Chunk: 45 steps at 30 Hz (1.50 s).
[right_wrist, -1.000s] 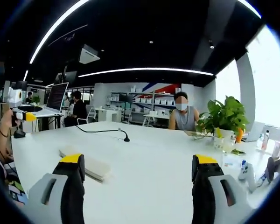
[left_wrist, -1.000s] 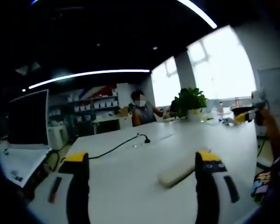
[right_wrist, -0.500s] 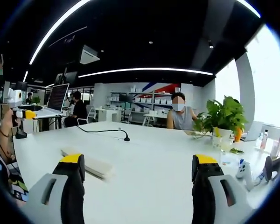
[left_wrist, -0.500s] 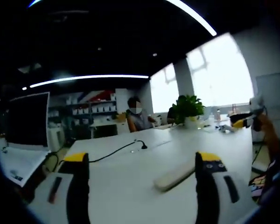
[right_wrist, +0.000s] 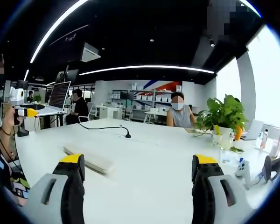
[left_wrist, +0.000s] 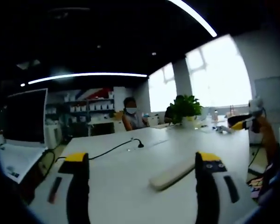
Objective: Arrange the utensils inside the cutlery case until each visible utensil rests in its matching compartment.
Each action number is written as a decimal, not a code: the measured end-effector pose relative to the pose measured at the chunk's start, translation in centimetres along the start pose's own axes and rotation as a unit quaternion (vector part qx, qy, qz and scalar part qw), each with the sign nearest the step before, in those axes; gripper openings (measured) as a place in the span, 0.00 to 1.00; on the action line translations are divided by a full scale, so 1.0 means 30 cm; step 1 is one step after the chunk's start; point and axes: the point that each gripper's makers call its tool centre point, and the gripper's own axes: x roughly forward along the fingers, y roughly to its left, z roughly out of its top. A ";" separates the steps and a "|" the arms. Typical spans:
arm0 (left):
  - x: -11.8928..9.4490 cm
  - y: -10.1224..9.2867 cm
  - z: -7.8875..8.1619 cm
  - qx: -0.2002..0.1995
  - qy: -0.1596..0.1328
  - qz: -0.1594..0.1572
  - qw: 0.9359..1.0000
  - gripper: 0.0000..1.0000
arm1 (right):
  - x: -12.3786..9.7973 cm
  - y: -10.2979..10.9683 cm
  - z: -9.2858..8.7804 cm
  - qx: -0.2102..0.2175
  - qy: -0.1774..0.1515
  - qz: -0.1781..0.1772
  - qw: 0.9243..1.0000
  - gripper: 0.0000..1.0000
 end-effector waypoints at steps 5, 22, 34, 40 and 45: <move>0.011 -0.004 0.011 -0.003 -0.006 -0.005 1.000 1.00 | -0.028 -0.009 0.002 -0.001 -0.001 -0.010 1.000 0.99; 0.042 -0.027 0.005 -0.005 -0.005 -0.030 1.000 1.00 | -0.061 -0.053 -0.009 0.008 0.004 -0.039 0.999 0.99; 0.045 -0.031 0.010 0.001 -0.011 -0.037 0.999 1.00 | -0.060 -0.042 -0.012 0.008 0.007 -0.035 0.999 0.99; 0.048 -0.029 0.021 0.001 -0.014 -0.037 0.999 1.00 | -0.058 -0.029 -0.025 0.008 0.014 -0.030 0.999 0.99; 0.052 -0.027 0.017 0.002 -0.010 -0.037 0.999 1.00 | -0.057 -0.034 -0.026 0.010 0.014 -0.032 0.999 0.99</move>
